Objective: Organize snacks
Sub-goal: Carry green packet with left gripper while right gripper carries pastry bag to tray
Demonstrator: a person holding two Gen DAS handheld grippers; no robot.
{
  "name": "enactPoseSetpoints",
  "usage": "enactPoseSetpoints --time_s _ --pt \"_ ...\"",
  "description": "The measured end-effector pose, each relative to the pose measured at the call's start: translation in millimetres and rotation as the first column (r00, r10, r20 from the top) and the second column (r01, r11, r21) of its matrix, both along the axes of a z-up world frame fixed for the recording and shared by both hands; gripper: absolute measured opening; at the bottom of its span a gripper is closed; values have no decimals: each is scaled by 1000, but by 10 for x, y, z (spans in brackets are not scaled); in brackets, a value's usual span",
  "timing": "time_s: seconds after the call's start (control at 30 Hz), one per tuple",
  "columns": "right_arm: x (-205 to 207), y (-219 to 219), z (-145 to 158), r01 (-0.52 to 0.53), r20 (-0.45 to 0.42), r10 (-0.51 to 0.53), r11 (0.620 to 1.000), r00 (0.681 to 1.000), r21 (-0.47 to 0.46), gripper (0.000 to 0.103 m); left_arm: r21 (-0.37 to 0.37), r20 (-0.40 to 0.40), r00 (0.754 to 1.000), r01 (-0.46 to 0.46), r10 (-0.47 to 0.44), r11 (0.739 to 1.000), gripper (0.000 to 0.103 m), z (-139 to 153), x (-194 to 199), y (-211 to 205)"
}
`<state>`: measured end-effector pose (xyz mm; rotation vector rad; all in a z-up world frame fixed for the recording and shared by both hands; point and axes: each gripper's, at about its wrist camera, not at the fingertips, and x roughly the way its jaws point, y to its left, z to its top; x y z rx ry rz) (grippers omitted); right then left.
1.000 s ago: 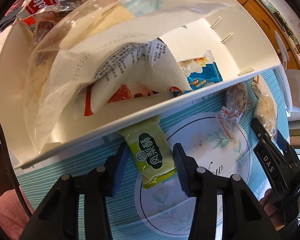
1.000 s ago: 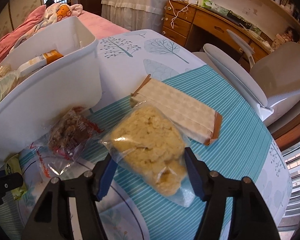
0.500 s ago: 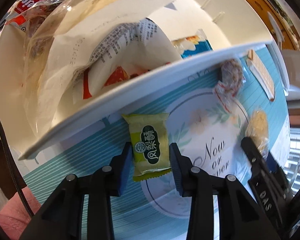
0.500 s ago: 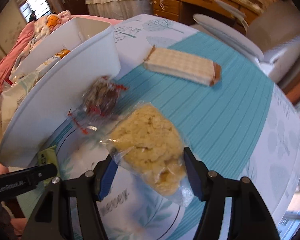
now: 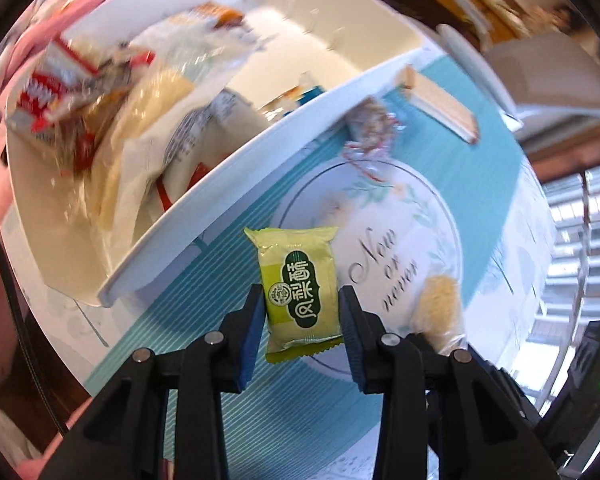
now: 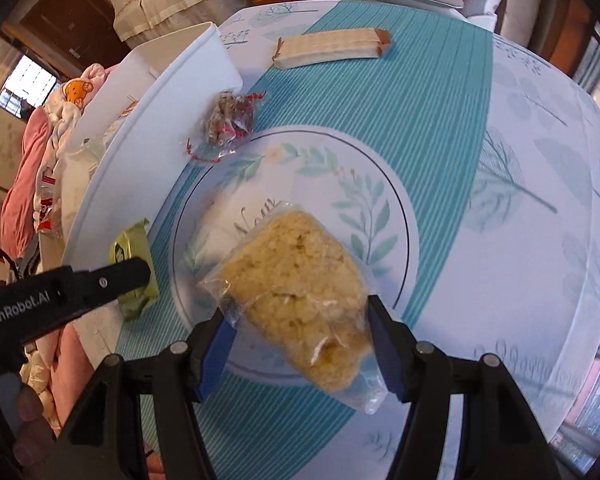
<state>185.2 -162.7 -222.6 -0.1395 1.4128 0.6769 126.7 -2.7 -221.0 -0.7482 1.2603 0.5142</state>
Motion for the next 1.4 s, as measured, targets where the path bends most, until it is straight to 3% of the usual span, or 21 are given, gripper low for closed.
enactPoseSetpoints --time_s 0.3,0.47,0.63,1.03,1.4 --pt "-372 -215 167 178 -64 -174 982 983 56 64 50 83 980 176 -179 983 35 503 -219 -98" --pt "-506 -204 295 243 -99 -234 965 967 98 64 93 140 947 279 -290 956 35 764 -286 -88" --pt "-610 -87 485 295 -75 -287 943 955 156 64 140 200 908 345 -368 928 35 988 -295 6" --pt "-785 494 884 400 13 -424 864 905 306 64 174 241 869 399 -431 900 35 1319 -290 760" --pt "-784 1117 895 513 23 -566 763 824 393 64 159 191 840 484 -508 860 36 1171 25 1677"
